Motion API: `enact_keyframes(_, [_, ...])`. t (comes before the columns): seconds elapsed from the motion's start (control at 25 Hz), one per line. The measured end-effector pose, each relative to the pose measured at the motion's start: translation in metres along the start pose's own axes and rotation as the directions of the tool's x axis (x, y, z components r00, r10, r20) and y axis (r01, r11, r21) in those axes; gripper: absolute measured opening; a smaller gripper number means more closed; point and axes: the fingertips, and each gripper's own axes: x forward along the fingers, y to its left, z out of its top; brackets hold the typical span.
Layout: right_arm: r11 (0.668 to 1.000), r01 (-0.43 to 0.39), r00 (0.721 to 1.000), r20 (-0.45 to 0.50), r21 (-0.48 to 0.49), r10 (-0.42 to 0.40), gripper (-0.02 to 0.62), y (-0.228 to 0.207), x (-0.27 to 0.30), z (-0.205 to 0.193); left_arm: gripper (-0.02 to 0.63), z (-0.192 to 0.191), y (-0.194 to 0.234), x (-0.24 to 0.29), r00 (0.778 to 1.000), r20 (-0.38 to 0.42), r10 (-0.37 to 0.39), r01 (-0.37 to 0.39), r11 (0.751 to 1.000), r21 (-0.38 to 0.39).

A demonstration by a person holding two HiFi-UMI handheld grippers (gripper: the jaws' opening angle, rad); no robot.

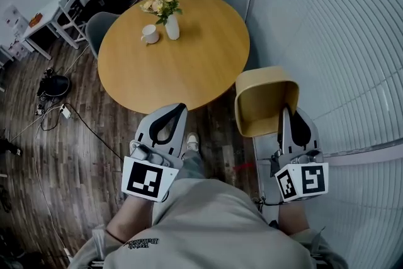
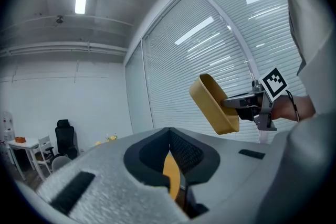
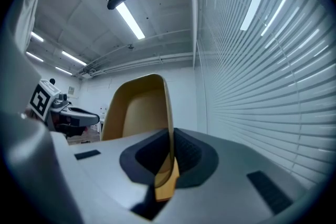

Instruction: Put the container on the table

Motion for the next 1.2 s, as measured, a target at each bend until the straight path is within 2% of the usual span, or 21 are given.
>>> enact_keyframes(0.36, [1.0, -0.004, 1.0, -0.027, -0.002, 0.004, 0.032, 0.0, 0.09, -0.006, 0.02, -0.011, 0.063, 0.058, 1.0, -0.02, -0.021, 0.021, 1.0, -0.007])
enact_keyframes(0.72, [0.999, 0.032, 0.998, -0.062, -0.002, -0.032, 0.032, 0.001, 0.178, -0.003, 0.02, -0.014, 0.136, 0.118, 0.997, -0.03, -0.068, 0.067, 0.998, -0.013])
enact_keyframes(1.2, [0.995, 0.094, 0.993, -0.07, -0.027, -0.096, 0.032, 0.007, 0.256, 0.008, 0.02, -0.022, 0.207, 0.171, 0.991, -0.023, -0.135, 0.135, 0.991, -0.019])
